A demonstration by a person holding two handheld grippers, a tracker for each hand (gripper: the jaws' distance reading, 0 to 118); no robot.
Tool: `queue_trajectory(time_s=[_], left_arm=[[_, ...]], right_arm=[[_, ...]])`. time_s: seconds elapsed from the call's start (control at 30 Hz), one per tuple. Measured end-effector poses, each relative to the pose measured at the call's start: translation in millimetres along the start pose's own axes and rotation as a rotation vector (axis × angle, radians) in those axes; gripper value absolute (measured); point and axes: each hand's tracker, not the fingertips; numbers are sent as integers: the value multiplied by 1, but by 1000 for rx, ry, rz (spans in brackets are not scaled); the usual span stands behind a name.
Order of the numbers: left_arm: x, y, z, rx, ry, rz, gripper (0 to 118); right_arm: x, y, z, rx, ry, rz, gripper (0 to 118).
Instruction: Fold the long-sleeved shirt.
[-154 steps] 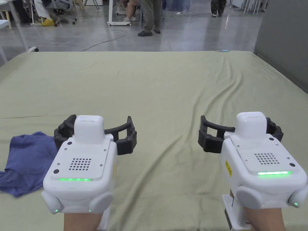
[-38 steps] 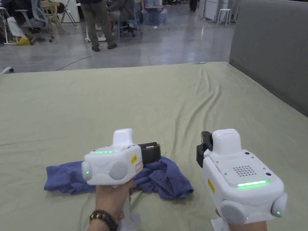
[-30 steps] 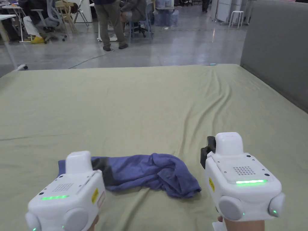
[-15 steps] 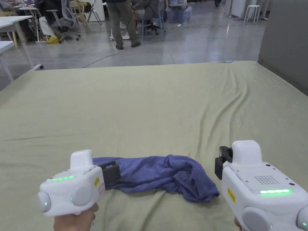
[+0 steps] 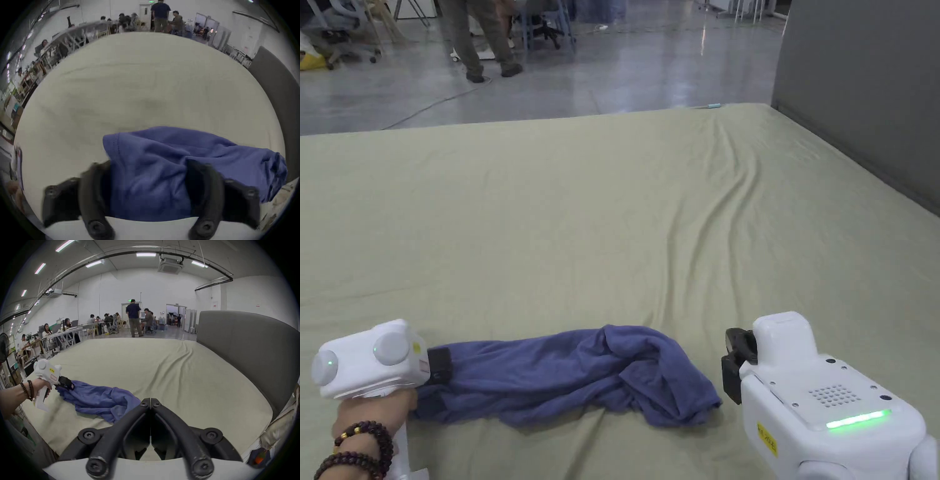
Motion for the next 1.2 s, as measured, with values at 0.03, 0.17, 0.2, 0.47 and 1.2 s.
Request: queue_trajectory(time_s=[0.03,0.17,0.2,0.47,1.2], left_arm=[[1,1,8,19,-24,-40,6],[7,9,34,58,-90,-61,6],[8,10,41,69,-99,-68,6],[1,18,76,106,-142,-71,6],[16,208,316,548,-356,53,6]], right_arm=[[2,-1,-6,-12,14,-8,23],[0,-14,-65,-269,82,12,113],[-1,-19,-77,-295,115,23,113],[-25,-31,-154,-380,121,65,18],[36,380,-83,126,110,92,17]])
